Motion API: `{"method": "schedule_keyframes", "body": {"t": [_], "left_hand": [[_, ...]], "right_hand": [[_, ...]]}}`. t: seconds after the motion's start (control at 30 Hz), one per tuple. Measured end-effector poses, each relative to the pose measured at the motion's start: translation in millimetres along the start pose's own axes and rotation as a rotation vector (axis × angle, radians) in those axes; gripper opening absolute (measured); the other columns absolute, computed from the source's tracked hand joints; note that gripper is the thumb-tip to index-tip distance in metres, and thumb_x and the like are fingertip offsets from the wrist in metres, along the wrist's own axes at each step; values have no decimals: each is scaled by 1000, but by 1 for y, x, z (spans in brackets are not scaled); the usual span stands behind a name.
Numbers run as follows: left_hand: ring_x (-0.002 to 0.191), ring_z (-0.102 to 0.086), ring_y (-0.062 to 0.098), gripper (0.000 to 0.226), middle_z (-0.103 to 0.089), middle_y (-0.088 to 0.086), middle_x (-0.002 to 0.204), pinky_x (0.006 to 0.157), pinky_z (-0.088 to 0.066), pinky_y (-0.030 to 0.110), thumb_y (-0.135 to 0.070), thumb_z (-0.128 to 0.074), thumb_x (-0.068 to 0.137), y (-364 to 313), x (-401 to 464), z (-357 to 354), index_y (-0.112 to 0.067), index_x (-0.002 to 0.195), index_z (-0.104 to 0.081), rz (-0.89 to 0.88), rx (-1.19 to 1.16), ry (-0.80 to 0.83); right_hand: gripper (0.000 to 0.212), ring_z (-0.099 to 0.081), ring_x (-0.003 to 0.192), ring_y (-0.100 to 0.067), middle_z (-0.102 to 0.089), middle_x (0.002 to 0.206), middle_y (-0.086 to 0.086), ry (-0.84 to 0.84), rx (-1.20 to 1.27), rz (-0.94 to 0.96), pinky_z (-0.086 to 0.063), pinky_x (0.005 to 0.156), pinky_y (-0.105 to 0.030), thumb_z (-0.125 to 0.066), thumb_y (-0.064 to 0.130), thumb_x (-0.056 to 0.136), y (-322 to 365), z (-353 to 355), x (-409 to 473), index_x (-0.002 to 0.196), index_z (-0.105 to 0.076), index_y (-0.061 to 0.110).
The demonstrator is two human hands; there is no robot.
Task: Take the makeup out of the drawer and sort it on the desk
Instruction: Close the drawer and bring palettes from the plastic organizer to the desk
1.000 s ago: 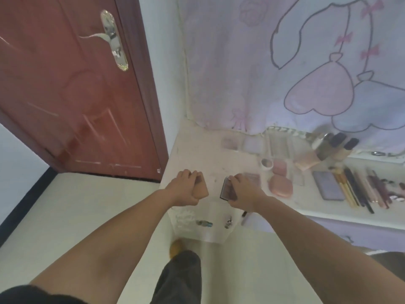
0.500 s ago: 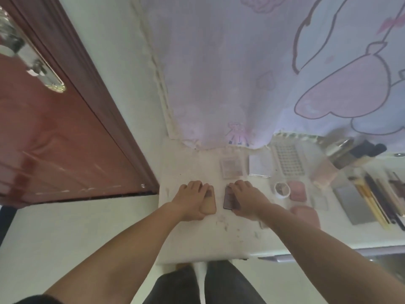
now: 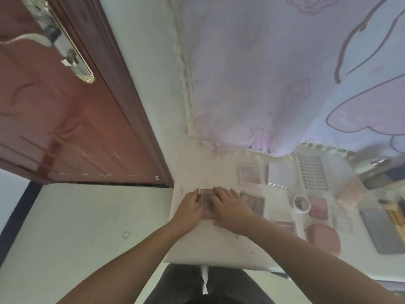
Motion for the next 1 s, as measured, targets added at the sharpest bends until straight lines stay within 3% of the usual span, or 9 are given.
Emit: {"method": "schedule_keyframes", "body": {"t": [0.07, 0.2, 0.33, 0.4, 0.5, 0.6, 0.7, 0.9, 1.0], "left_hand": [[115, -52, 15, 45, -51, 4, 130, 89, -38, 14, -11, -46, 96, 1, 1, 0, -9, 140, -37, 119, -221, 25], [110, -58, 15, 40, -63, -1, 122, 100, -46, 33, -16, -45, 85, 5, -4, 1, -13, 123, -56, 260, -543, 121], [88, -61, 15, 32, -66, 7, 105, 75, -48, 28, -21, -41, 99, -3, -5, 22, -6, 116, -64, 298, -911, 148], [84, -62, 15, 42, -66, 7, 106, 74, -50, 30, -37, -39, 100, -14, -8, 35, -9, 122, -61, 306, -1043, 300], [104, -58, 25, 55, -61, 8, 124, 87, -51, 42, -59, -40, 92, -38, -11, 46, -22, 129, -57, 238, -1102, 495], [111, -54, 27, 60, -57, 8, 132, 97, -43, 46, -63, -44, 86, -61, -11, 53, -24, 129, -57, 183, -1178, 497], [114, -56, 29, 63, -56, 11, 134, 104, -37, 48, -62, -29, 92, -66, -8, 54, -20, 133, -53, 227, -1290, 531], [99, -61, 28, 59, -61, 12, 120, 91, -46, 45, -56, -36, 94, -60, -2, 56, -13, 130, -55, 281, -1329, 564], [92, -60, 29, 56, -63, 14, 111, 89, -46, 44, -56, -41, 93, -54, -4, 59, -12, 123, -58, 309, -1336, 591]], "right_hand": [[66, -20, 141, -33, -20, 153, -18, 7, 15, -13, -16, 116, -42, -60, 32, 85, 2, -3, 6, 139, -32, 7], [67, -31, 129, -33, -32, 141, -14, 21, 40, -25, -26, 107, -39, -61, 36, 80, 6, -2, 8, 137, -34, 12], [78, -34, 125, -28, -35, 136, -7, -54, 267, -76, -36, 100, -36, -63, 43, 77, 11, 19, -1, 143, -28, 23], [76, -34, 125, -24, -35, 136, -4, -174, 369, -71, -38, 99, -32, -66, 45, 77, 12, 39, -6, 140, -31, 23], [73, -32, 125, -18, -34, 136, 0, -274, 430, -47, -33, 97, -22, -69, 43, 76, 11, 71, -8, 137, -35, 23], [73, -31, 126, -16, -34, 136, 1, -296, 457, -65, -31, 96, -19, -71, 40, 74, 5, 92, -6, 136, -38, 23], [71, -33, 126, -17, -35, 136, -1, -291, 491, -96, -33, 101, -22, -73, 39, 74, 2, 97, -6, 135, -41, 19], [62, -37, 123, -10, -40, 132, 3, -287, 670, -123, -30, 95, -16, -74, 32, 76, 3, 96, -9, 129, -43, 24], [50, -45, 118, -6, -49, 125, 10, -186, 737, -96, -38, 98, -23, -71, 35, 78, -3, 103, -9, 121, -47, 33]]}}
Point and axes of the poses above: each hand's wrist, its own x-axis towards the middle knuckle, its own z-axis out of the back of the hand, y = z × x, the point moved 1 cm from there along x, towards the middle knuckle
